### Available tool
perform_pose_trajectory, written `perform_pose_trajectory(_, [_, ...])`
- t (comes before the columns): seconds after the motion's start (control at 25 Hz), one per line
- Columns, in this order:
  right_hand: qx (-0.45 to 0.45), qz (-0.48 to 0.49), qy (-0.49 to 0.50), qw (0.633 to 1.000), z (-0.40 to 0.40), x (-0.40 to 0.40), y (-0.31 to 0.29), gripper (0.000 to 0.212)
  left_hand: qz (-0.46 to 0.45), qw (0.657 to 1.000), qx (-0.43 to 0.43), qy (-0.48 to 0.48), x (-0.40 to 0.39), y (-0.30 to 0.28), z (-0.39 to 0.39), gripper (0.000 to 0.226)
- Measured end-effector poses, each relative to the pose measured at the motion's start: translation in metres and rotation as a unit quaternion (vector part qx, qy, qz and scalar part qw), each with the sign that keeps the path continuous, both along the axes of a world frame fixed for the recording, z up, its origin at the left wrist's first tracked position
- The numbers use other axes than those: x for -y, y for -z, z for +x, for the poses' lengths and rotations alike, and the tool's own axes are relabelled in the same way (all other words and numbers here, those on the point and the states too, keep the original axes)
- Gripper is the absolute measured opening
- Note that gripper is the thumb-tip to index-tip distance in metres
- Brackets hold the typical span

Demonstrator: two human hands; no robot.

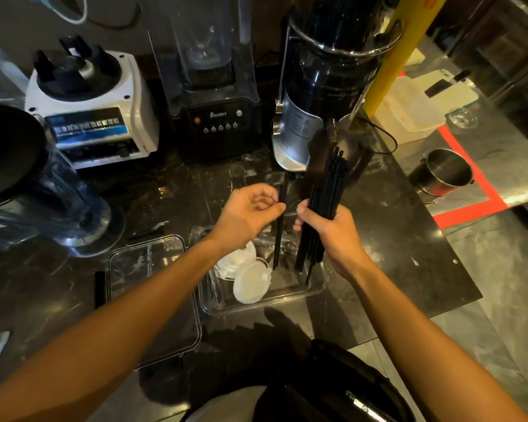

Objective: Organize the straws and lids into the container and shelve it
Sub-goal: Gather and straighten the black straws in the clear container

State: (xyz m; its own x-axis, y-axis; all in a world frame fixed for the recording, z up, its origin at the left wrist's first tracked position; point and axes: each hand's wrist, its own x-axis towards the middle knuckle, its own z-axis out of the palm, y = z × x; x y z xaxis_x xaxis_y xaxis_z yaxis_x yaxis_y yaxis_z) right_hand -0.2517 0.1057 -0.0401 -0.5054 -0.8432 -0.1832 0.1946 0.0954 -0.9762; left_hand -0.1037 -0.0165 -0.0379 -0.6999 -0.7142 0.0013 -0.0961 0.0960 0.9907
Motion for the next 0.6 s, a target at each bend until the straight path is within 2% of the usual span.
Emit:
perform_pose_trajectory(0.16, [-0.051,-0.006,-0.013,0.999,0.004,-0.002,0.009,0.006,-0.022,1.0,-0.016,0.015,-0.005,-0.003,-0.001,0.026])
perform_pose_trajectory(0.32, [-0.083,0.028,-0.008,0.996,0.011,-0.016,0.031,0.002,-0.003,0.999,-0.007,0.038,-0.025,0.015,0.01,0.008])
perform_pose_trajectory(0.6, [-0.085,0.063,-0.026,0.994,0.025,-0.034,0.061,0.033,0.065,0.996,0.043,0.033,-0.045,0.04,0.021,0.012])
